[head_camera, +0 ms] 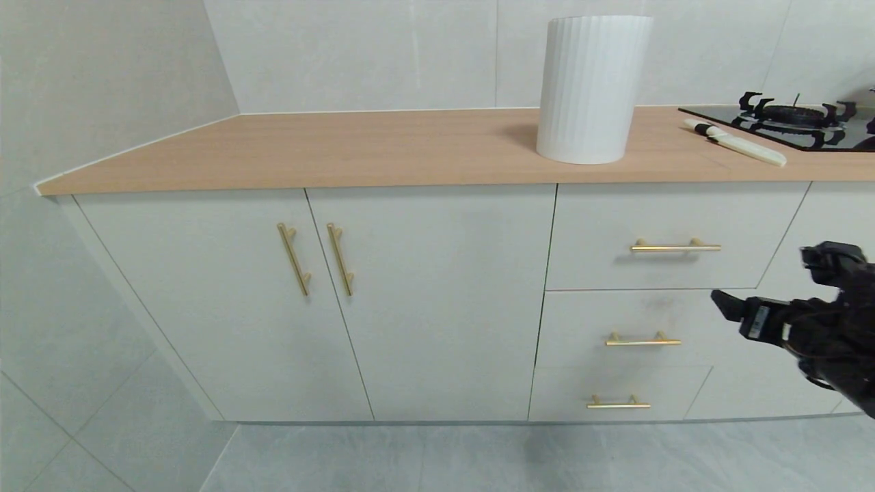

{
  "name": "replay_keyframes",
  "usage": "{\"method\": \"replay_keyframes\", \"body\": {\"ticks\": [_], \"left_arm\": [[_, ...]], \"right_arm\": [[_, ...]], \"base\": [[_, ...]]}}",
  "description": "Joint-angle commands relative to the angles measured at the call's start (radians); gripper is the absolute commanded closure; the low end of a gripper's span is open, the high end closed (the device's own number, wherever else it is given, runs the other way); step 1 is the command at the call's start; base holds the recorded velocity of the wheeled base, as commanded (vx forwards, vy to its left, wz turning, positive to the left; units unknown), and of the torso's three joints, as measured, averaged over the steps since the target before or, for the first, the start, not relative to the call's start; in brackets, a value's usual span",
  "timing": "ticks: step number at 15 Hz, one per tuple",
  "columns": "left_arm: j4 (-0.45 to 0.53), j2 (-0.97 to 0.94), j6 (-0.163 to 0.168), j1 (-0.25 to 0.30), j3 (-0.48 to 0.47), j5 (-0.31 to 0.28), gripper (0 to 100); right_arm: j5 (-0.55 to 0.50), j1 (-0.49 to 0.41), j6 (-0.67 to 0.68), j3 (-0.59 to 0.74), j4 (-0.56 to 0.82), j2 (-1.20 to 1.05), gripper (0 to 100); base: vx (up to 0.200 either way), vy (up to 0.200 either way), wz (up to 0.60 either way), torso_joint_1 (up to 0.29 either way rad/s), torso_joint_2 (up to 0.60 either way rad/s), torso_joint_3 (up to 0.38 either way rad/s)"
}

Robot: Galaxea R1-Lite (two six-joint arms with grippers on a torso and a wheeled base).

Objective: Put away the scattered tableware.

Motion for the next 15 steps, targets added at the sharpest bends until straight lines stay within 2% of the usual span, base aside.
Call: {"method": "replay_keyframes", "body": {"ticks": [1, 3, 4, 7, 8, 10, 13, 15], "left_arm": [[0.000, 0.000, 0.000, 0.000, 0.000, 0.000, 0], [0.000, 0.000, 0.000, 0.000, 0.000, 0.000, 0], [0.000, 0.000, 0.000, 0.000, 0.000, 0.000, 0], [-0.002, 0.000, 0.000, 0.000, 0.000, 0.000, 0], [0.000, 0.000, 0.000, 0.000, 0.000, 0.000, 0], [0.000, 0.000, 0.000, 0.000, 0.000, 0.000, 0], [-0.002, 0.000, 0.000, 0.000, 0.000, 0.000, 0], [0.000, 0.000, 0.000, 0.000, 0.000, 0.000, 0]], "right_arm": [[-0.035, -0.020, -0.002, 0.260, -0.060, -0.372, 0], [-0.035, -0.069, -0.001, 0.374, -0.060, -0.492, 0], [-0.036, -0.072, 0.010, 0.374, -0.022, -0.556, 0], [-0.021, -0.077, 0.030, 0.374, 0.244, -0.888, 0], [0.004, -0.075, 0.003, 0.372, 0.420, -1.057, 0], [0.047, -0.075, -0.008, 0.337, 0.607, -1.213, 0], [0.051, -0.074, -0.073, 0.328, 0.676, -1.366, 0], [0.111, -0.063, -0.119, 0.354, 0.730, -1.495, 0]], "base": [[0.000, 0.000, 0.00, 0.000, 0.00, 0.000], [0.000, 0.000, 0.00, 0.000, 0.00, 0.000], [0.000, 0.000, 0.00, 0.000, 0.00, 0.000], [0.000, 0.000, 0.00, 0.000, 0.00, 0.000], [0.000, 0.000, 0.00, 0.000, 0.00, 0.000], [0.000, 0.000, 0.00, 0.000, 0.00, 0.000], [0.000, 0.000, 0.00, 0.000, 0.00, 0.000], [0.000, 0.000, 0.00, 0.000, 0.00, 0.000]]}}
